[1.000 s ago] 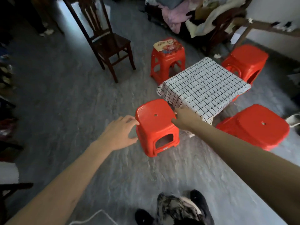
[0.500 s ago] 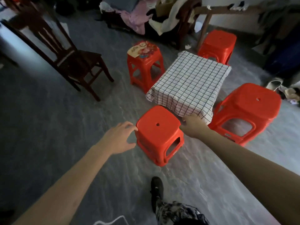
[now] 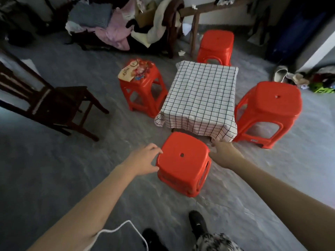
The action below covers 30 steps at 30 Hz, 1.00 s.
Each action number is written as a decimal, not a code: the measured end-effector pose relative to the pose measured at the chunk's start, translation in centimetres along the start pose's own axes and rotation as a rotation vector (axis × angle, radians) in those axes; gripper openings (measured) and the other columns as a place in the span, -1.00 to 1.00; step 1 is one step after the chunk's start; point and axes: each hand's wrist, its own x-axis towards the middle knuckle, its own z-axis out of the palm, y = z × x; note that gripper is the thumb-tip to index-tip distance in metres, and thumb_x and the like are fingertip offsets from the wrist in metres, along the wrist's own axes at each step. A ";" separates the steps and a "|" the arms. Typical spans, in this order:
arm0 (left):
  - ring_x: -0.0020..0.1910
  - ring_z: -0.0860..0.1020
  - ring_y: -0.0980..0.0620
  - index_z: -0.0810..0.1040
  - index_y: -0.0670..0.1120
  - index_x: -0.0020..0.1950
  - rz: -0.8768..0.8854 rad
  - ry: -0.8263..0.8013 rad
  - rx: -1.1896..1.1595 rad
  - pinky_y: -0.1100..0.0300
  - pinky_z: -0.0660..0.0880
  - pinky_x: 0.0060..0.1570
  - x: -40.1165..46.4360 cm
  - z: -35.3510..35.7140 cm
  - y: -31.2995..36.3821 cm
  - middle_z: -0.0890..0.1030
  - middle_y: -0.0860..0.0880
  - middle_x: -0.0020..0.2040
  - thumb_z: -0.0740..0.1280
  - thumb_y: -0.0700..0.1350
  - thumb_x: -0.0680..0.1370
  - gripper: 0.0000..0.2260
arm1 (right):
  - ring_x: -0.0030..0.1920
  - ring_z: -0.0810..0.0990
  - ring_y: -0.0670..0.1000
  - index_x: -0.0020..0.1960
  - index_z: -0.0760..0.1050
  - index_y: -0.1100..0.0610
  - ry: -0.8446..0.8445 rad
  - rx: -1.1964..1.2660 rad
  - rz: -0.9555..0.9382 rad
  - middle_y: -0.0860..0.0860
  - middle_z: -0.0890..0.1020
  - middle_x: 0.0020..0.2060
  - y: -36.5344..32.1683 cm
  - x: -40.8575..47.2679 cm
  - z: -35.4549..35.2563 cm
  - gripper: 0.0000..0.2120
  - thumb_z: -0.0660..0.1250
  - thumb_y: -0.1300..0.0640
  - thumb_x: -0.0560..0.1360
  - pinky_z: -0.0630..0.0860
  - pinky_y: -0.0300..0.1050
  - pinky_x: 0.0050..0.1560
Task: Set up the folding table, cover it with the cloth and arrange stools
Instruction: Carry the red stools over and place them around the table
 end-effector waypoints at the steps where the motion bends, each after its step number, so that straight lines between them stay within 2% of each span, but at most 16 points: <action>1: 0.30 0.39 0.06 0.38 0.09 0.38 0.035 -0.020 0.021 0.14 0.37 0.22 0.6 0.1 -0.5 0.33 0.11 0.36 0.38 0.08 0.47 -0.51 | 0.27 0.41 0.17 0.31 0.42 0.08 0.006 0.009 0.032 0.09 0.41 0.25 -0.1 -0.3 0.5 -0.60 0.24 -0.01 0.51 0.48 0.12 0.12; 5: 0.31 0.37 0.07 0.36 0.11 0.38 0.144 -0.092 0.087 0.10 0.42 0.23 2.8 0.5 -3.3 0.32 0.12 0.35 0.38 0.08 0.45 -0.49 | 0.30 0.39 0.21 0.35 0.41 0.03 0.043 0.104 0.161 0.13 0.42 0.28 -0.3 -0.8 2.6 -0.57 0.27 -0.01 0.50 0.46 0.15 0.21; 8: 0.31 0.36 0.03 0.36 0.11 0.38 0.239 -0.128 0.166 0.06 0.40 0.24 4.5 1.2 -5.5 0.31 0.10 0.37 0.37 0.09 0.43 -0.47 | 0.30 0.40 0.21 0.31 0.44 0.10 0.104 0.182 0.251 0.15 0.46 0.27 -0.2 -1.0 4.5 -0.51 0.28 -0.07 0.43 0.44 0.17 0.25; 13: 0.38 0.29 -0.02 0.32 0.12 0.41 0.327 -0.150 0.266 -0.03 0.35 0.28 7.9 4.7 -8.8 0.19 0.07 0.48 0.38 0.11 0.42 -0.43 | 0.34 0.38 0.17 0.41 0.34 0.07 0.122 0.234 0.381 0.12 0.37 0.35 -1.7 -2.0 9.1 -0.49 0.31 -0.01 0.50 0.45 0.17 0.25; 21: 0.51 0.07 -0.08 0.21 0.06 0.49 0.287 -0.166 0.259 -0.06 0.21 0.43 13.6 17.0 -12.0 0.02 0.01 0.56 0.42 0.02 0.45 -0.33 | 0.28 0.45 0.11 0.50 0.15 -0.01 0.016 0.248 0.395 0.05 0.24 0.43 -1.5 1.7 21.5 -0.32 0.38 -0.04 0.48 0.50 0.01 0.17; 24: 0.48 0.14 -0.13 0.14 0.08 0.53 0.226 -0.172 0.253 -0.07 0.21 0.43 15.8 21.3 -12.2 0.02 0.01 0.55 0.43 0.04 0.44 -0.27 | 0.33 0.41 0.16 0.53 0.07 0.04 -0.003 0.285 0.390 0.10 0.23 0.43 -0.5 4.5 25.7 -0.26 0.37 -0.04 0.49 0.45 0.02 0.24; 27: 0.43 0.22 -0.19 0.11 0.11 0.53 0.141 -0.153 0.231 -0.11 0.24 0.41 17.5 25.1 -12.1 0.03 0.03 0.55 0.46 0.05 0.43 -0.22 | 0.37 0.33 0.25 0.56 -0.12 -0.01 0.003 0.334 0.369 0.17 0.24 0.39 0.3 7.6 29.1 -0.10 0.41 0.07 0.45 0.40 0.08 0.30; 30: 0.52 -0.06 -0.31 0.01 0.15 0.55 0.098 -0.103 0.182 -0.30 0.15 0.41 19.6 27.8 -11.7 -0.21 0.06 0.56 0.48 0.04 0.41 -0.13 | 0.38 0.26 0.35 0.52 -0.26 -0.17 0.042 0.350 0.347 0.24 0.19 0.39 1.4 10.4 31.3 0.01 0.45 0.02 0.43 0.39 0.24 0.26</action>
